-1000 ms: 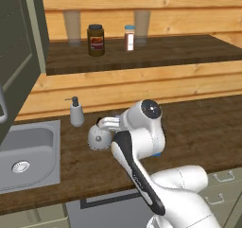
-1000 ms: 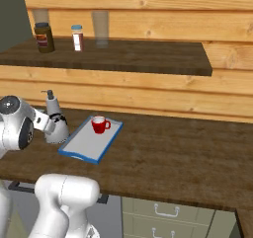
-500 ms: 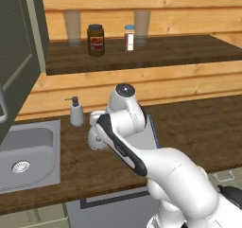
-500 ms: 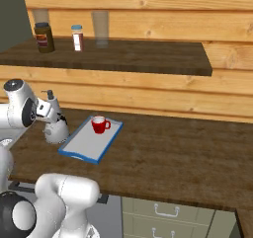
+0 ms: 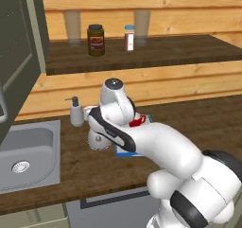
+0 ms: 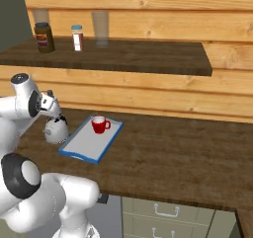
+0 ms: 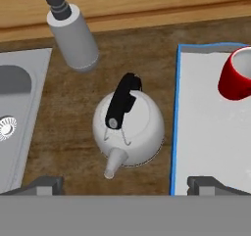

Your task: Pick the kettle from the counter and place it on the tray. Then pick the mug from the cabinet and place it on the tray. Then close the cabinet doors.

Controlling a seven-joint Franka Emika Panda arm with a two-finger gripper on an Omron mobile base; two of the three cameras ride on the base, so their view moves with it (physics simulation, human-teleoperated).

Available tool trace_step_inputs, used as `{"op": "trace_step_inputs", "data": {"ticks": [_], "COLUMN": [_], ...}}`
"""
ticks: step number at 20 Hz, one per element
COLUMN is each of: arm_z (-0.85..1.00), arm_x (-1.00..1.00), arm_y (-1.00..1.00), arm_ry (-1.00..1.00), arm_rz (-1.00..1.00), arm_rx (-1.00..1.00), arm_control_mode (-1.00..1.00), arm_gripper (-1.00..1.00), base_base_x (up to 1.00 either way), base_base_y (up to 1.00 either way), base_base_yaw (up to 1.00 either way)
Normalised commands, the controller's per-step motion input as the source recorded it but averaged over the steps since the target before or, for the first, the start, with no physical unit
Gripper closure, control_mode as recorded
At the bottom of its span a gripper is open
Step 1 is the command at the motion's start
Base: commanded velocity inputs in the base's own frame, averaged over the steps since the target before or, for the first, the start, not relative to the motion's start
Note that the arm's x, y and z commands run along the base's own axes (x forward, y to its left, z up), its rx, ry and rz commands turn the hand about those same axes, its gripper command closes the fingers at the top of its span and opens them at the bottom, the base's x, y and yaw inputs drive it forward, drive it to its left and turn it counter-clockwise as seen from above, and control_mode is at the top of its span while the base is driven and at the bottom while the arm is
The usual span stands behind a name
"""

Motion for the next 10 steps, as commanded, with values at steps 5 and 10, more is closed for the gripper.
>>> {"op": "trace_step_inputs", "data": {"ticks": [5,10], "arm_z": [-0.24,-0.24], "arm_x": [0.19,0.22], "arm_y": [0.01,0.0], "arm_ry": [0.0,0.0], "arm_rz": [0.0,0.0], "arm_rx": [0.0,0.0], "arm_control_mode": [-1.0,-1.0], "arm_gripper": [-1.0,-1.0], "base_base_x": [0.0,0.0], "base_base_y": [0.0,0.0], "base_base_yaw": [0.0,0.0]}}
